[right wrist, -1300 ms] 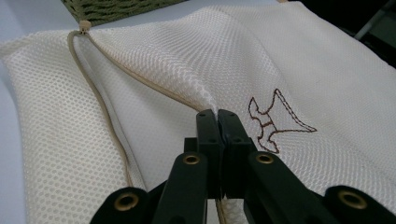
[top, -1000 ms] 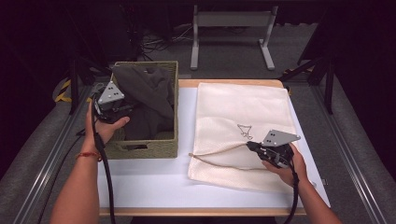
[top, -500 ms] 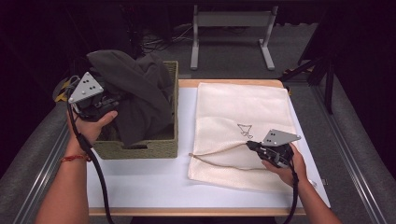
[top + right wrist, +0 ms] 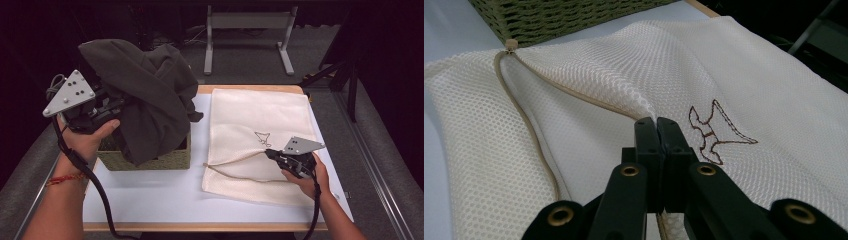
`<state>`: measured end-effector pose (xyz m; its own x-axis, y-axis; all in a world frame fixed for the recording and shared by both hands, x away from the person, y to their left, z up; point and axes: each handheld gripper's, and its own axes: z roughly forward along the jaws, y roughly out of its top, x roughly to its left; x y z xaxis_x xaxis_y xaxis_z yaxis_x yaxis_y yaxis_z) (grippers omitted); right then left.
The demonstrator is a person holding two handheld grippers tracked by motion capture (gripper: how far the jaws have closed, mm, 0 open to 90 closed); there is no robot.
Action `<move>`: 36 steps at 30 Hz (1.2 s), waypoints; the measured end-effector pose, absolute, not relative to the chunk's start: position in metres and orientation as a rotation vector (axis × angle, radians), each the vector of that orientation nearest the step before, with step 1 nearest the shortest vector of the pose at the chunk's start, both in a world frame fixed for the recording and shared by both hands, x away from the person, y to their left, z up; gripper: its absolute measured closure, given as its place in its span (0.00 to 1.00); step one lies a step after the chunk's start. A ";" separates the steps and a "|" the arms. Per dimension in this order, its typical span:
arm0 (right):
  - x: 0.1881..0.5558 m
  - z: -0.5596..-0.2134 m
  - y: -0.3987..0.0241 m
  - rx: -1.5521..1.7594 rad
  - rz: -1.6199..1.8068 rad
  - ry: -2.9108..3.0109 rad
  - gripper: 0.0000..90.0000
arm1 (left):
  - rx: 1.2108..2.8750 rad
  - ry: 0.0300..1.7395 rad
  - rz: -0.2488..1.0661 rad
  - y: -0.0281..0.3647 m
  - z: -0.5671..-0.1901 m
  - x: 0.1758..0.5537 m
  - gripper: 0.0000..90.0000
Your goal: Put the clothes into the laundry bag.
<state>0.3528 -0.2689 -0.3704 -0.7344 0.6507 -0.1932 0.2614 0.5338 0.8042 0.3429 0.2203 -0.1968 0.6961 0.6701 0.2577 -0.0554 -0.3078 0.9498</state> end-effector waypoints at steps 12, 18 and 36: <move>0.355 -0.358 -0.271 0.745 1.127 2.245 0.99 | 1.719 0.347 0.711 0.196 -0.194 0.299 0.79; 0.357 -0.351 -0.269 0.750 1.131 2.227 0.99 | 1.739 0.247 0.657 0.166 -0.205 0.278 0.79; 0.358 -0.349 -0.272 0.775 1.148 2.220 0.99 | 1.886 0.104 0.402 0.087 -0.262 0.262 0.79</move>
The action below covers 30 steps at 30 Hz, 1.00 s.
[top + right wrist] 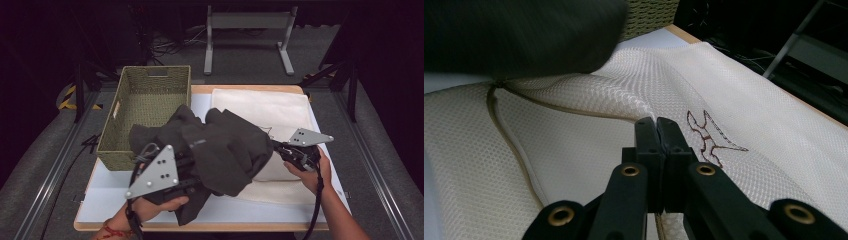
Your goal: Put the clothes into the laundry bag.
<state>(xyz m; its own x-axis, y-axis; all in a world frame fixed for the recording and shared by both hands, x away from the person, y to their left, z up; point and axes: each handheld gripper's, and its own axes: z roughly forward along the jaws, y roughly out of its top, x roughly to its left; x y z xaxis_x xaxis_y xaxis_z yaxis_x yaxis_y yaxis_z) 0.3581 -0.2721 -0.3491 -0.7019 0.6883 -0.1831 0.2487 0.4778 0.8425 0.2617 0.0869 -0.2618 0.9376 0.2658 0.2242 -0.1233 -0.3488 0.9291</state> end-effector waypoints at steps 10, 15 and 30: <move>0.359 -0.349 -0.273 0.779 1.176 2.214 1.00 | 2.108 0.093 0.275 0.033 -0.330 0.279 0.79; 0.356 -0.345 -0.274 0.767 1.208 2.202 1.00 | 2.227 0.121 0.282 0.004 -0.358 0.293 0.79; 0.339 -0.321 -0.271 0.691 1.298 2.157 1.00 | 2.304 0.188 0.298 -0.054 -0.372 0.311 0.79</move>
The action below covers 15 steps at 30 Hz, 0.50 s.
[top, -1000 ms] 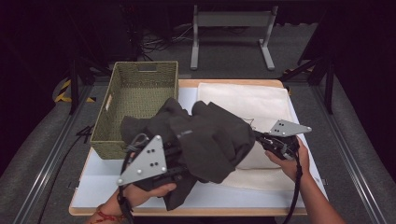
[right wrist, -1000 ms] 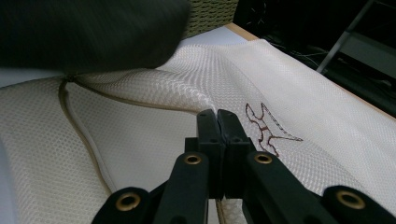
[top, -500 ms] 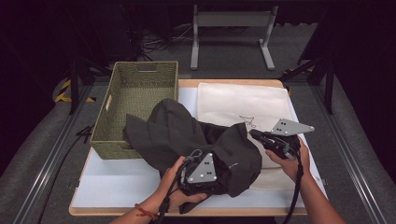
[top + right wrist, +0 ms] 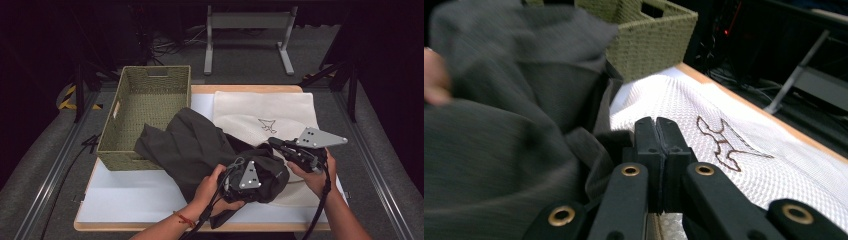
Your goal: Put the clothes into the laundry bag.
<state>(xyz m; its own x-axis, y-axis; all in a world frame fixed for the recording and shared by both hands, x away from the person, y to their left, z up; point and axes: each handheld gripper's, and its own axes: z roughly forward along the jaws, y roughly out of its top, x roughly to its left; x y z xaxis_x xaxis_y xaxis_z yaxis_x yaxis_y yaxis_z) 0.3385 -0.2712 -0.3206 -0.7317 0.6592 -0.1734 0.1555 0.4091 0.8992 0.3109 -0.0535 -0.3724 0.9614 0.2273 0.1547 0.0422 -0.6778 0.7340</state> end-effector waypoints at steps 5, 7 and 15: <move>0.334 -0.316 -0.270 0.678 1.319 2.149 1.00 | 2.312 0.286 0.391 -0.070 -0.375 0.325 0.78; 0.333 -0.315 -0.269 0.676 1.315 2.147 1.00 | 2.315 0.318 0.412 -0.076 -0.377 0.331 0.77; 0.334 -0.319 -0.273 0.697 1.322 2.153 1.00 | 2.304 0.458 0.571 -0.093 -0.394 0.361 0.64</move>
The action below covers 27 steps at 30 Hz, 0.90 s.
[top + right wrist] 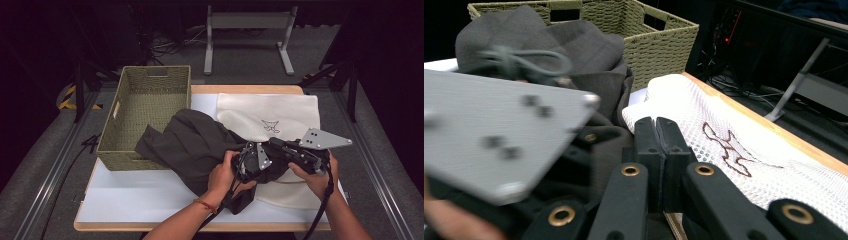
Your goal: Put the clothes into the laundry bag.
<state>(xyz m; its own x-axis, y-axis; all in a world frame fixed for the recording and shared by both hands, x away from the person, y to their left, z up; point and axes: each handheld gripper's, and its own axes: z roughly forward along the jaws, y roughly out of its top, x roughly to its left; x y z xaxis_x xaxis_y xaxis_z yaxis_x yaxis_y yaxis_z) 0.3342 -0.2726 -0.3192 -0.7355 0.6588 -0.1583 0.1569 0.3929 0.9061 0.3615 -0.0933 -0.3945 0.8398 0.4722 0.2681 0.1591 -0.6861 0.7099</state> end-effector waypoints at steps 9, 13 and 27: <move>0.338 -0.331 -0.276 0.742 1.278 2.179 1.00 | 2.217 0.413 0.495 -0.090 -0.399 0.369 0.37; 0.339 -0.335 -0.281 0.764 1.257 2.186 1.00 | 2.172 0.329 0.377 -0.072 -0.392 0.347 0.18; 0.336 -0.335 -0.282 0.767 1.256 2.191 1.00 | 2.044 0.417 0.608 0.108 -0.321 0.306 0.09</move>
